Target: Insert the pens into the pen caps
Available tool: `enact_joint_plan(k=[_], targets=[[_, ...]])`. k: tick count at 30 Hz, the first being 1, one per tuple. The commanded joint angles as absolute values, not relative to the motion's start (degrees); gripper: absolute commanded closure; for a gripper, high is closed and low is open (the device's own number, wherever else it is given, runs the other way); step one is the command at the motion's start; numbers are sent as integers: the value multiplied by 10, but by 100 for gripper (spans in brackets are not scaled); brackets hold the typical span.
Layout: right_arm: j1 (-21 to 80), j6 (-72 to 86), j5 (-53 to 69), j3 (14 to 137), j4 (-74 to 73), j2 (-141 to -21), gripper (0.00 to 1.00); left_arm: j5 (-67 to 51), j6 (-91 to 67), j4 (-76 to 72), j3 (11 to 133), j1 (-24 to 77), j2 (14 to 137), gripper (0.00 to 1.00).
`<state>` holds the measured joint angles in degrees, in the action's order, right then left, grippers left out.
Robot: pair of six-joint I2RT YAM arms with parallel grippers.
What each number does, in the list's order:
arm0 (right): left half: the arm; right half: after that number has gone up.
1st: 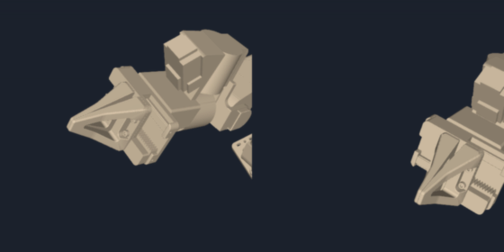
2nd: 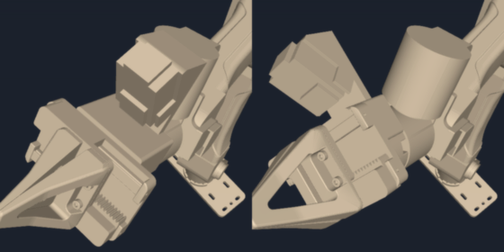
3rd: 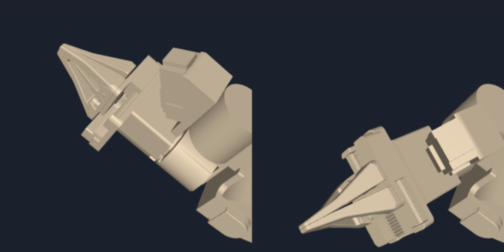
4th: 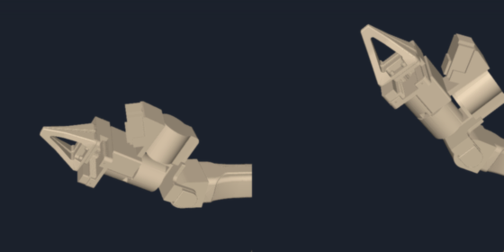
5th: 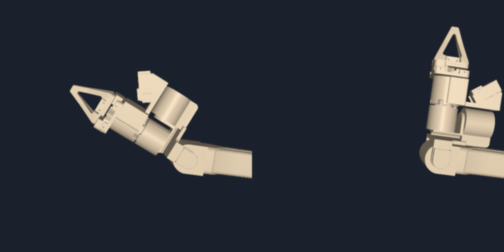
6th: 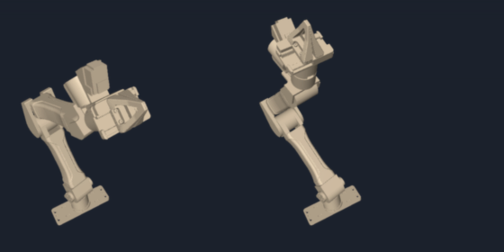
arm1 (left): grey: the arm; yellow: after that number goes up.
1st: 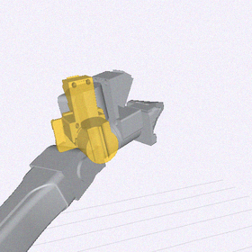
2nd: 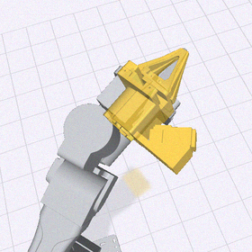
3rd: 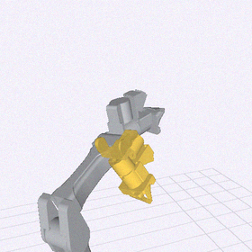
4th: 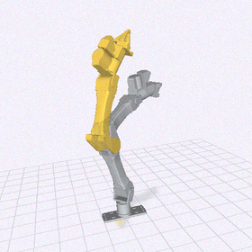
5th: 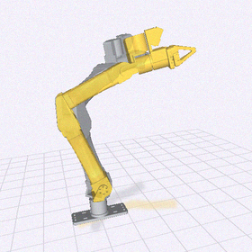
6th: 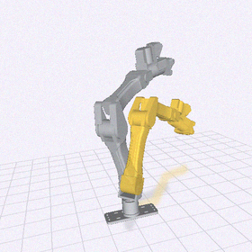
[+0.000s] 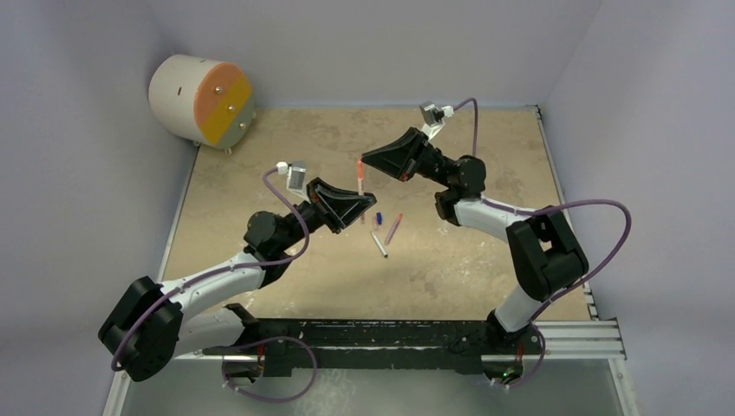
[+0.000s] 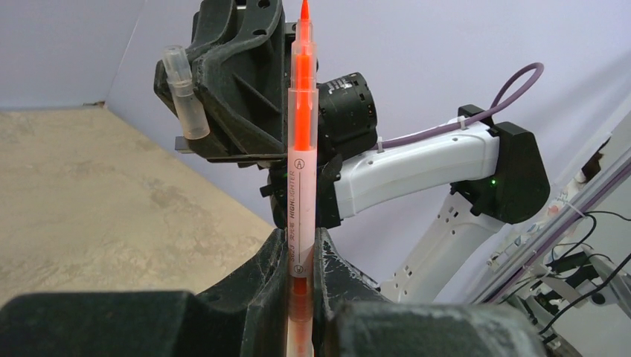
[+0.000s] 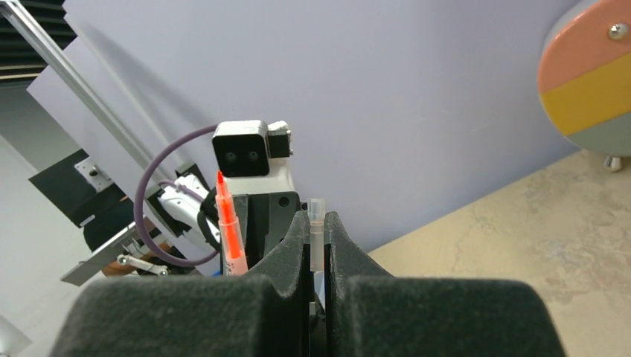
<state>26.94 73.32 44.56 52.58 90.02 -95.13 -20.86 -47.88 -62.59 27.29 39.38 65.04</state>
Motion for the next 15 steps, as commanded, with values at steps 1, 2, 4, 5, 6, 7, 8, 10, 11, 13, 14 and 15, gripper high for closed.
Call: enact_joint_plan(k=[1,2,4,5,6,7,8,10,11,13,14,15], targets=[[266,743,438,549,1170,-927,100,-207,-444,-688,284,408,652,100],[266,743,437,559,1169,-925,100,-207,-439,-684,286,411,655,100],[266,743,435,573,1167,-922,100,-210,-430,-676,292,420,660,100],[266,743,434,575,1167,-921,100,-211,-426,-674,295,424,664,100],[266,743,432,578,1167,-919,100,-213,-422,-672,298,429,668,100],[266,742,430,580,1167,-917,100,-215,-417,-668,301,433,672,100],[266,741,430,582,1167,-915,100,-215,-412,-665,303,438,675,100],[266,741,431,589,1167,-915,100,-214,-406,-664,305,446,681,100],[265,741,432,593,1167,-915,100,-211,-404,-665,304,449,683,100],[263,742,432,598,1167,-914,100,-205,-403,-670,302,452,683,100],[264,741,432,599,1166,-910,100,-202,-403,-671,302,452,681,100],[263,741,432,599,1166,-907,100,-196,-402,-671,301,452,680,100]])
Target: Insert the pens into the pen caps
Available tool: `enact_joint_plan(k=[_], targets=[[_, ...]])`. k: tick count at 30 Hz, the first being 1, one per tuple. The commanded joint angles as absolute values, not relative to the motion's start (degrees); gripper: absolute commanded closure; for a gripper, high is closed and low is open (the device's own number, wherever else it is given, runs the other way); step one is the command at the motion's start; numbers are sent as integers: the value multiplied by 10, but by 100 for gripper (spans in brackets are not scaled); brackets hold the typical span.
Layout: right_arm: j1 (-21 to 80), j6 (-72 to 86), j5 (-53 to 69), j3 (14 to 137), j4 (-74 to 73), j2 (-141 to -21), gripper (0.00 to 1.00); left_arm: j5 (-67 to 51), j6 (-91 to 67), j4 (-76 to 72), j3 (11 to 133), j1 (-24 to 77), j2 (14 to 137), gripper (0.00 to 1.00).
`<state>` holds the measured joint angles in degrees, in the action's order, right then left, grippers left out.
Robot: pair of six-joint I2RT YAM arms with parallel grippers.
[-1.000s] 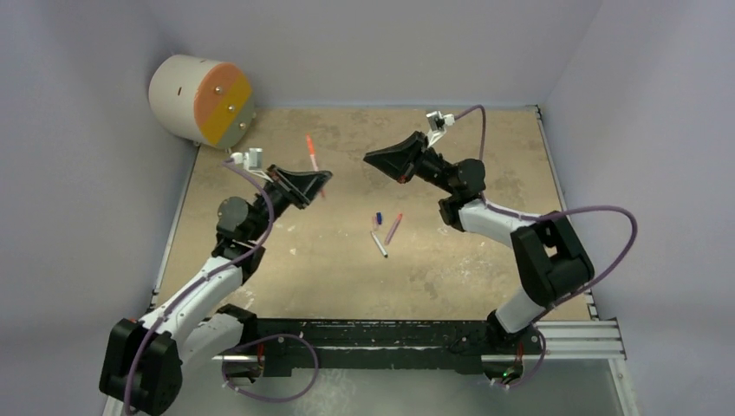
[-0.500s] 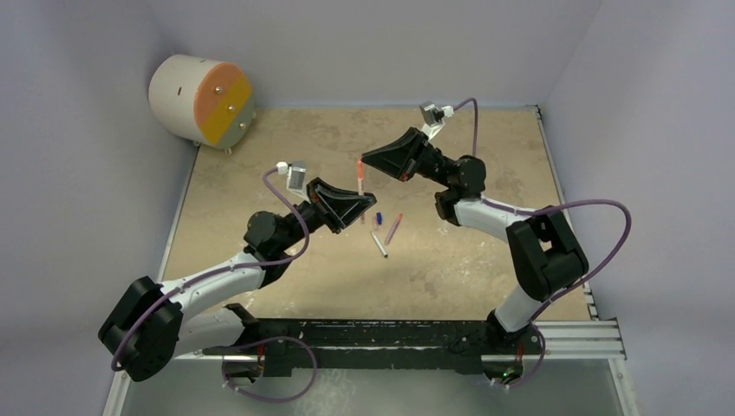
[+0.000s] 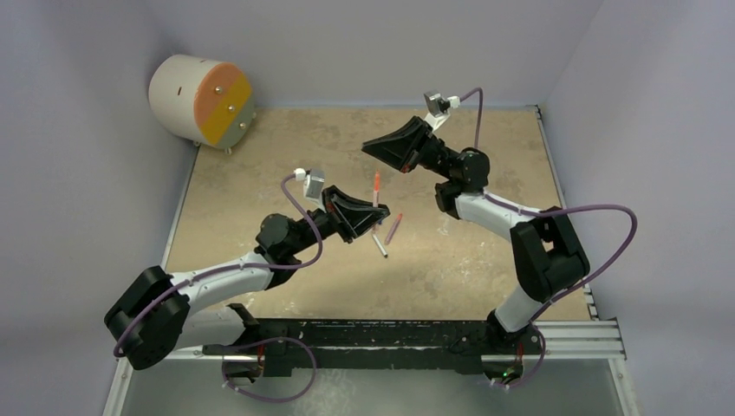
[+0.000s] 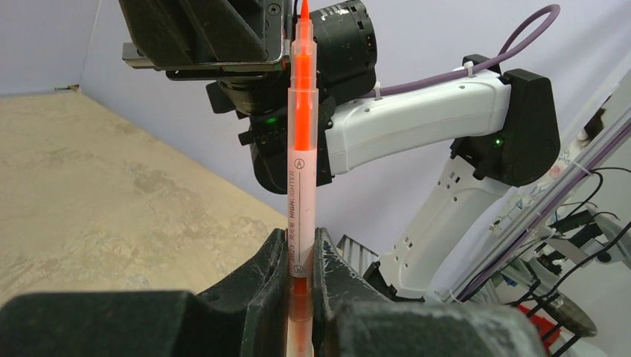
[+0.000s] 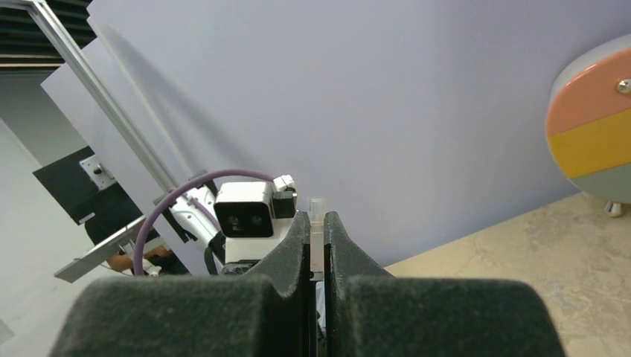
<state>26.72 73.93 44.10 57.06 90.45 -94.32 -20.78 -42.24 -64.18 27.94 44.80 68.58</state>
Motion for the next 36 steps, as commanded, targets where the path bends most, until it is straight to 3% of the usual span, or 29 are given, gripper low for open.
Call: enact_joint_plan(k=[1,9,36], targets=[[263,739,431,598,1166,-904,100,-191,-400,-672,300,453,674,100],[262,729,420,585,1166,-875,100,-144,-385,-669,296,453,654,100],[263,726,422,559,1166,-864,100,-158,-388,-660,326,461,682,100]])
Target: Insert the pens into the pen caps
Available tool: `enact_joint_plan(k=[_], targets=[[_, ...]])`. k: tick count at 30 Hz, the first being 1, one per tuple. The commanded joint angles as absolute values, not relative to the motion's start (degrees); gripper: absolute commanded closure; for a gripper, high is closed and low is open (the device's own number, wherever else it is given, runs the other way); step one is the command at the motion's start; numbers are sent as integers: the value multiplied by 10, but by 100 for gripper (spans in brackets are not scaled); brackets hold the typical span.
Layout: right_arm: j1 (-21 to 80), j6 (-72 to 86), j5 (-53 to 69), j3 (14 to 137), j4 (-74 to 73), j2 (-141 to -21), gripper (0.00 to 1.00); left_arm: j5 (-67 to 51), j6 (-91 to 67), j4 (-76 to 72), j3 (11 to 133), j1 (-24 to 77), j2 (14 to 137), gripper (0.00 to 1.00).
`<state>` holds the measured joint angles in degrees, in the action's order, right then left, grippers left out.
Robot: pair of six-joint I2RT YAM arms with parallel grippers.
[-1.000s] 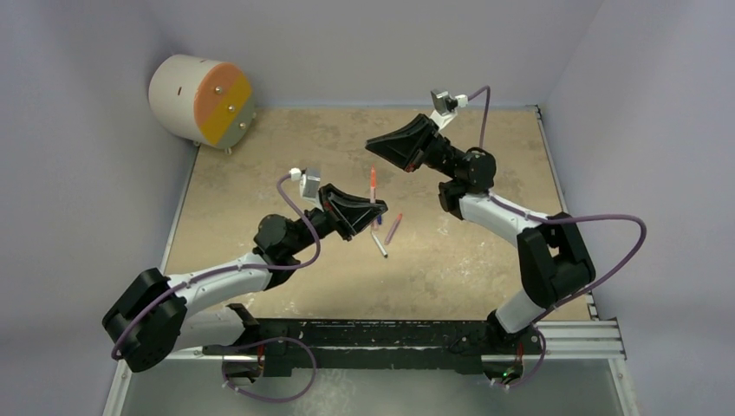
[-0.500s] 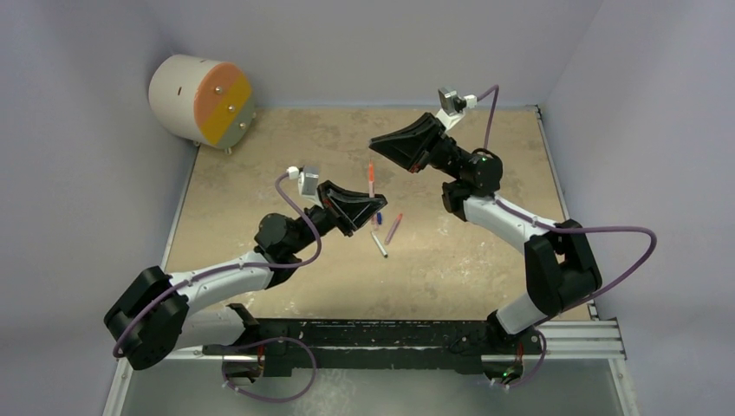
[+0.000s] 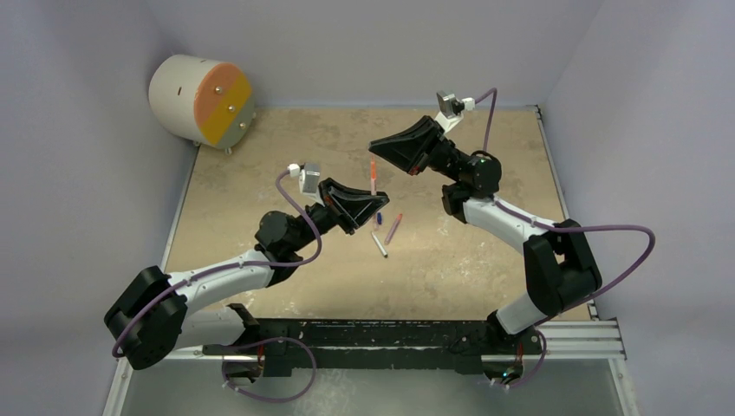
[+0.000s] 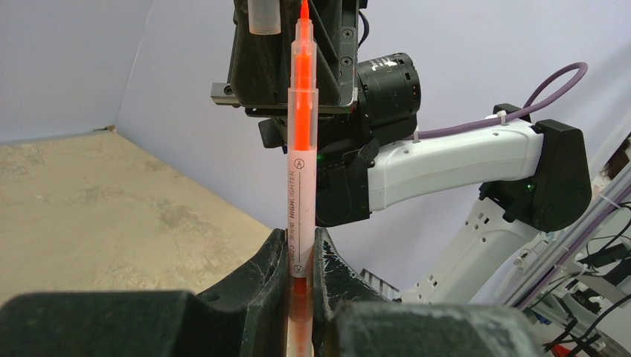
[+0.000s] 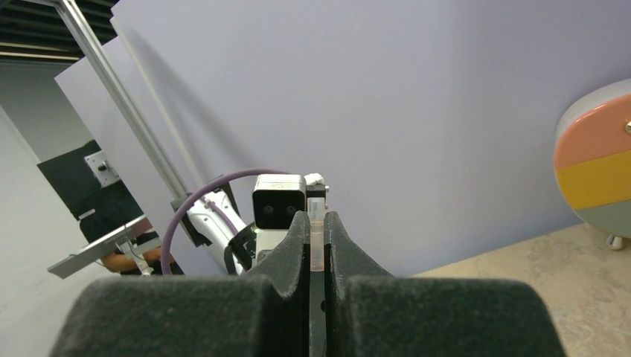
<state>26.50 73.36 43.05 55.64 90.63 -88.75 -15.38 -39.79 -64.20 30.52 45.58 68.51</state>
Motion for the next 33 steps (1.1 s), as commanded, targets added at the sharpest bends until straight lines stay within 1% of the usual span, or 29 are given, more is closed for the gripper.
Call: enact_joint_plan(k=[1,15,27,33], targets=[[263,727,421,561,1166,-863,100,-158,-389,-663,326,461,683,100],[263,723,420,569,1165,-845,100,-158,-378,-648,321,462,682,100],[262,727,425,565,1166,-853,100,-171,-367,-629,335,463,686,100],[263,728,424,560,1166,-859,100,-170,-364,-621,339,463,670,100]])
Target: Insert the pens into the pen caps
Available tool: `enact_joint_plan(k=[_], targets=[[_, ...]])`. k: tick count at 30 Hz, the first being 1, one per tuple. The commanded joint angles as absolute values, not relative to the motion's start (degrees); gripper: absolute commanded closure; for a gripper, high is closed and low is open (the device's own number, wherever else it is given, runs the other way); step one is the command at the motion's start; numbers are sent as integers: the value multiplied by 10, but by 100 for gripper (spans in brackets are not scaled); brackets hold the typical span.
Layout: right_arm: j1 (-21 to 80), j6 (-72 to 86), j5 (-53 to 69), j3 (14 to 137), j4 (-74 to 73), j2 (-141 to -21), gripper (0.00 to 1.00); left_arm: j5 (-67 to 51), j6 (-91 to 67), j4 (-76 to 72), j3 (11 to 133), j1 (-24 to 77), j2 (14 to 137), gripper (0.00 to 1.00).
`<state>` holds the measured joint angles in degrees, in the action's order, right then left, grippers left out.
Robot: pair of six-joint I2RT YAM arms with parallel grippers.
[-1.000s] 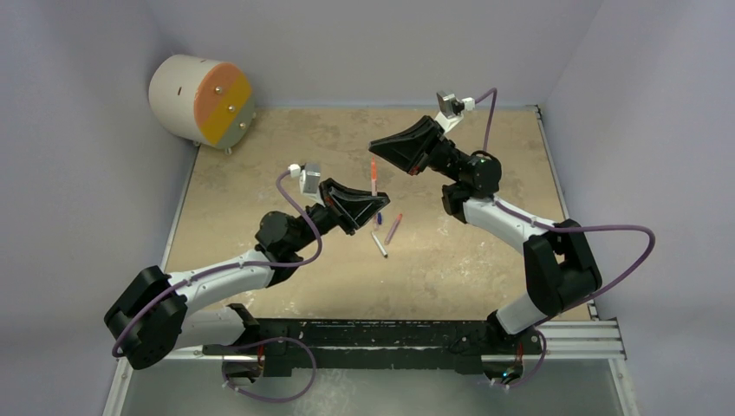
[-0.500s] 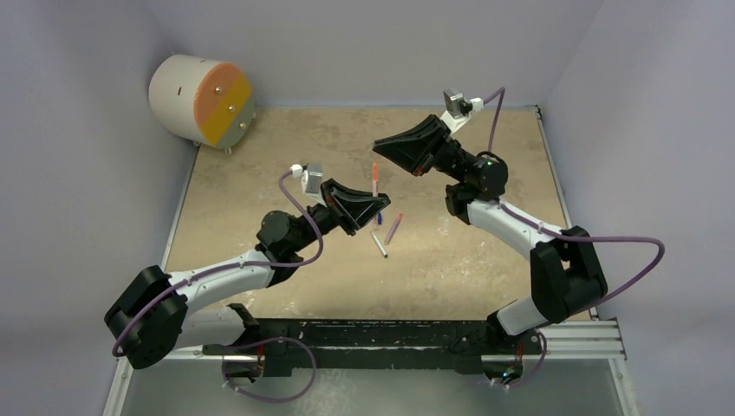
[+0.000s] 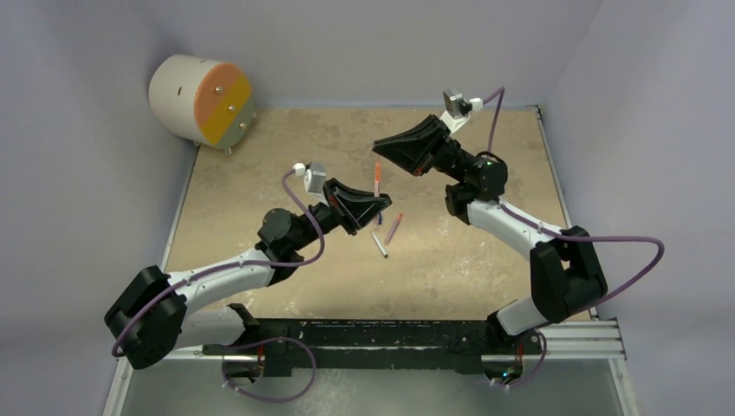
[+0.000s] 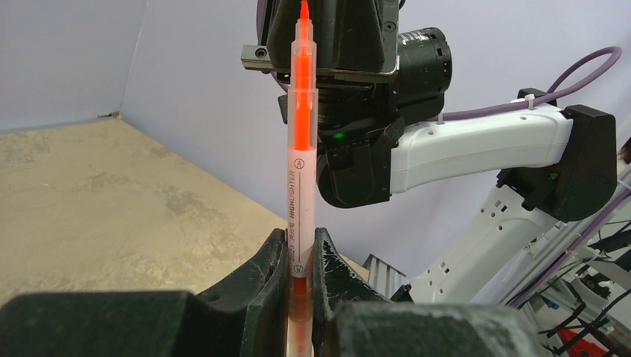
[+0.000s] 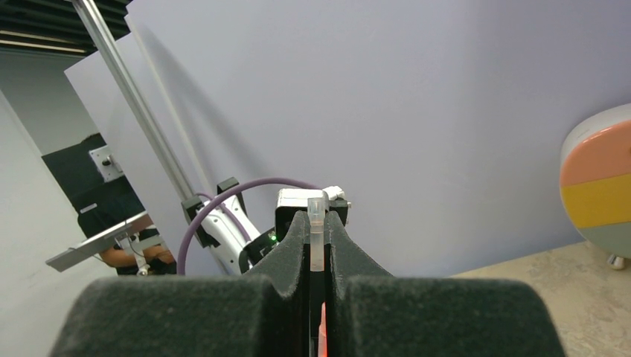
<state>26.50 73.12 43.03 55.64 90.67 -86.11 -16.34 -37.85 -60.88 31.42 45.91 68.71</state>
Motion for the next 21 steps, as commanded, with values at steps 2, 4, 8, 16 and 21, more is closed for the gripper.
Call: enact_joint_plan(k=[2,4,8,16,21], targets=[[263,728,425,561,1166,-860,100,-168,-360,-612,341,463,664,100],[263,727,427,562,1166,-861,100,-166,-357,-606,342,463,661,100],[263,729,426,561,1166,-866,100,-165,-351,-601,345,463,660,100],[263,728,428,562,1165,-866,100,-163,-350,-600,347,463,658,100],[263,726,425,559,1166,-863,100,-161,-349,-597,347,463,655,100]])
